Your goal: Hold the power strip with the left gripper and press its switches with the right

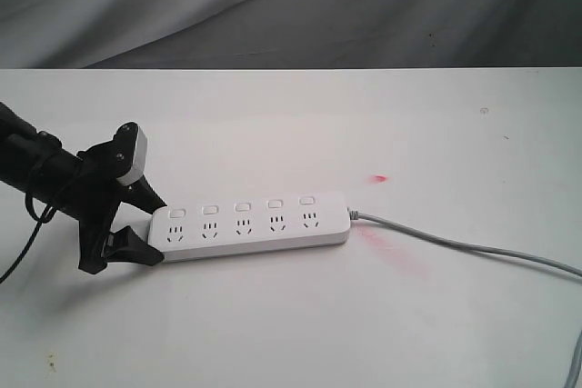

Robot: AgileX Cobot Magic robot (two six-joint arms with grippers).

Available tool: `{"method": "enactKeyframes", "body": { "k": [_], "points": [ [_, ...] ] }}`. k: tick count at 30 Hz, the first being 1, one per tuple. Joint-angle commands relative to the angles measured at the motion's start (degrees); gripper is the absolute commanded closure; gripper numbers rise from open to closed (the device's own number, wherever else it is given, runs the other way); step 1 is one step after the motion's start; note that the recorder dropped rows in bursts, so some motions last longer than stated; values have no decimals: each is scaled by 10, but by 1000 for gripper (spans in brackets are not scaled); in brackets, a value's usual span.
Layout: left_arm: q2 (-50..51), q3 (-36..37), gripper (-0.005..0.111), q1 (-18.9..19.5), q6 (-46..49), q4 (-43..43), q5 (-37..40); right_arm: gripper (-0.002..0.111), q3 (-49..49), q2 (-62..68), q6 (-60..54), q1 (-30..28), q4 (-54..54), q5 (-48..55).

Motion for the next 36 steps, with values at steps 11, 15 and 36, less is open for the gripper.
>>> {"method": "enactKeyframes", "body": {
  "k": [11,15,36],
  "points": [
    [-1,-2,40,-2,3,-2,-5,108,2,-4,2,-5,-7,0],
    [-1,-2,33,-2,-10,-2,-6,108,2,-4,2,-5,-7,0],
    [-263,-2,3,-2,-390,104,-21,108,2,-4,2,-5,-7,0]
  ]
}}
